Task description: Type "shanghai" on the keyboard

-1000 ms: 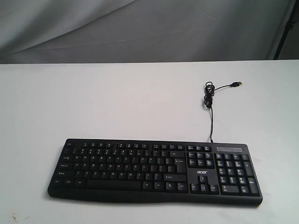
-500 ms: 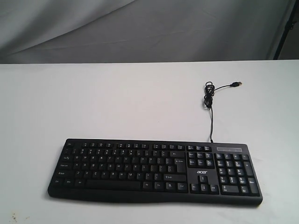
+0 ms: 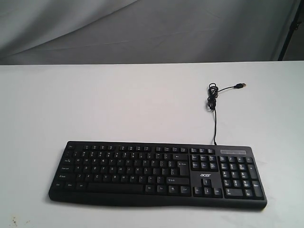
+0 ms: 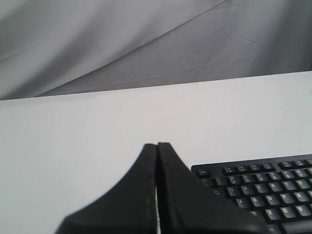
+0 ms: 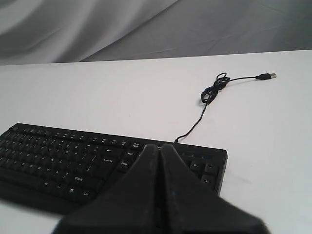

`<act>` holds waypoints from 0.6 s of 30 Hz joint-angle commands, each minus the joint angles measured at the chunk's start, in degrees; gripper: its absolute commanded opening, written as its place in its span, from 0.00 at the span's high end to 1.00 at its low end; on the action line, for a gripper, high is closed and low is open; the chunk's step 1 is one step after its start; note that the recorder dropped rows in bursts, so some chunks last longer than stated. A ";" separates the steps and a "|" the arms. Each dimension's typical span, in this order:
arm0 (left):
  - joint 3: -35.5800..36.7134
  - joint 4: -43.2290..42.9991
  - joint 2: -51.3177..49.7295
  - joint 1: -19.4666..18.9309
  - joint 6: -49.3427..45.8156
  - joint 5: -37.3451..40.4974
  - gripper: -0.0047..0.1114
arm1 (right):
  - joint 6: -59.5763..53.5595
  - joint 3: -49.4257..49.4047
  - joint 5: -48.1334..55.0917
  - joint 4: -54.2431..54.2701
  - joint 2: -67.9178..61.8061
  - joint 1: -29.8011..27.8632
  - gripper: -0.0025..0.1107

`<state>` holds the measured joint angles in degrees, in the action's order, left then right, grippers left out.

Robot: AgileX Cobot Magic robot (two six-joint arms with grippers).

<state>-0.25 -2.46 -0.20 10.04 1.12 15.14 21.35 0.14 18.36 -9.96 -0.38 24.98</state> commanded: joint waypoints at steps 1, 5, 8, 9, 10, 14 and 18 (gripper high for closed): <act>0.25 -0.04 0.20 0.20 0.16 -0.16 0.96 | -0.37 -0.14 0.20 -0.44 0.38 -0.47 0.98; 0.25 -0.04 0.20 0.20 0.16 -0.16 0.96 | -0.37 -0.14 0.20 -0.44 0.38 -0.47 0.98; 0.25 -0.04 0.20 0.20 0.16 -0.16 0.96 | -0.37 -0.14 0.20 -0.44 0.38 -0.47 0.98; 0.25 -0.04 0.20 0.20 0.16 -0.16 0.96 | -0.37 -0.14 0.20 -0.44 0.38 -0.47 0.98; 0.25 -0.04 0.20 0.20 0.16 -0.16 0.96 | -0.37 -0.14 0.20 -0.44 0.38 -0.47 0.98; 0.25 -0.04 0.20 0.20 0.16 -0.16 0.96 | 0.04 -0.14 0.20 -0.44 0.38 -0.47 0.98; 0.25 -0.04 0.20 0.20 0.16 -0.16 0.96 | 0.04 -0.14 0.20 -0.44 0.38 -0.47 0.98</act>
<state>-0.25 -2.46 -0.20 10.04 1.12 15.14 21.35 0.14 18.45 -9.96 -0.38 24.98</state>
